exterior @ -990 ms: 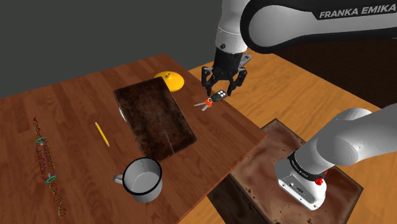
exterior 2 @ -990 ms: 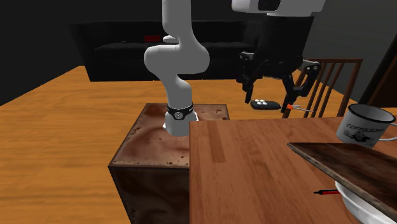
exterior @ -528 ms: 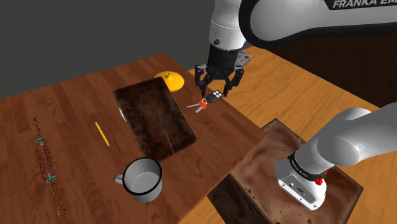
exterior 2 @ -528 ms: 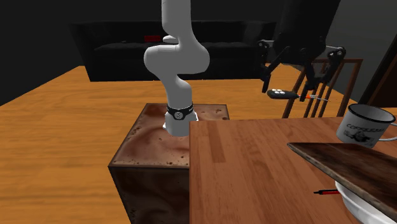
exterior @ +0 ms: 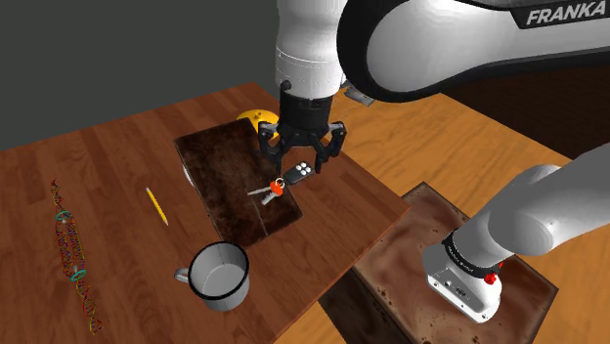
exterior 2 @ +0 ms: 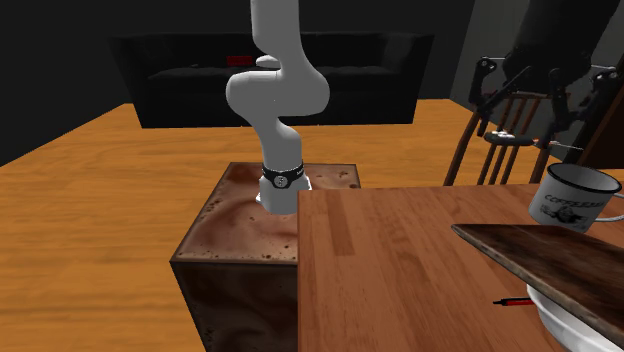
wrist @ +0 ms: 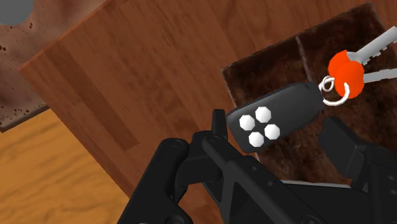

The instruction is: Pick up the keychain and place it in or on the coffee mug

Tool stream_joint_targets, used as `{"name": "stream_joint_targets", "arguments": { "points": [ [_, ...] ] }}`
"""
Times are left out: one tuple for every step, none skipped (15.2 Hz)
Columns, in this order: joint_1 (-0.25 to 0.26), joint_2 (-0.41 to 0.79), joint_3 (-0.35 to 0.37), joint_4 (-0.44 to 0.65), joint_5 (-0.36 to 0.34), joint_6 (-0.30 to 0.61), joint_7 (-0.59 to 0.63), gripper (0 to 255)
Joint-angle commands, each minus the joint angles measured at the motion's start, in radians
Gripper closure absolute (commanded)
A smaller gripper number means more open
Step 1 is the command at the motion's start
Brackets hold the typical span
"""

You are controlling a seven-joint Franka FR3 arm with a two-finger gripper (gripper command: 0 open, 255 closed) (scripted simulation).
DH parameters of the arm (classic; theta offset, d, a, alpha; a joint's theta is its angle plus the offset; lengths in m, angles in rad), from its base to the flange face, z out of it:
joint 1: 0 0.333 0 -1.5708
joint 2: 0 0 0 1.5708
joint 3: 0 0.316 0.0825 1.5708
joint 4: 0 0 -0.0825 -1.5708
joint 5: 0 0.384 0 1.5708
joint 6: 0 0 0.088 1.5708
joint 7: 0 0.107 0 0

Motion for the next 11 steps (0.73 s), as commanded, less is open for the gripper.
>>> {"name": "stream_joint_targets", "arguments": {
  "points": [
    [0.000,0.066,0.052,0.064,-0.033,-0.002,0.075,255],
    [0.003,0.098,0.078,0.092,-0.051,-0.002,0.111,255],
    [0.006,0.132,0.103,0.122,-0.073,-0.003,0.149,255],
    [0.012,0.169,0.128,0.153,-0.099,-0.005,0.188,255],
    [0.019,0.210,0.152,0.185,-0.128,-0.008,0.229,255],
    [0.029,0.253,0.175,0.219,-0.162,-0.013,0.272,255],
    [0.044,0.299,0.194,0.255,-0.198,-0.019,0.316,255],
    [0.065,0.347,0.210,0.293,-0.237,-0.027,0.361,255],
    [0.091,0.397,0.221,0.332,-0.278,-0.038,0.405,255],
    [0.122,0.446,0.228,0.374,-0.319,-0.051,0.447,255],
    [0.159,0.496,0.229,0.418,-0.358,-0.066,0.486,255]
  ]
}}
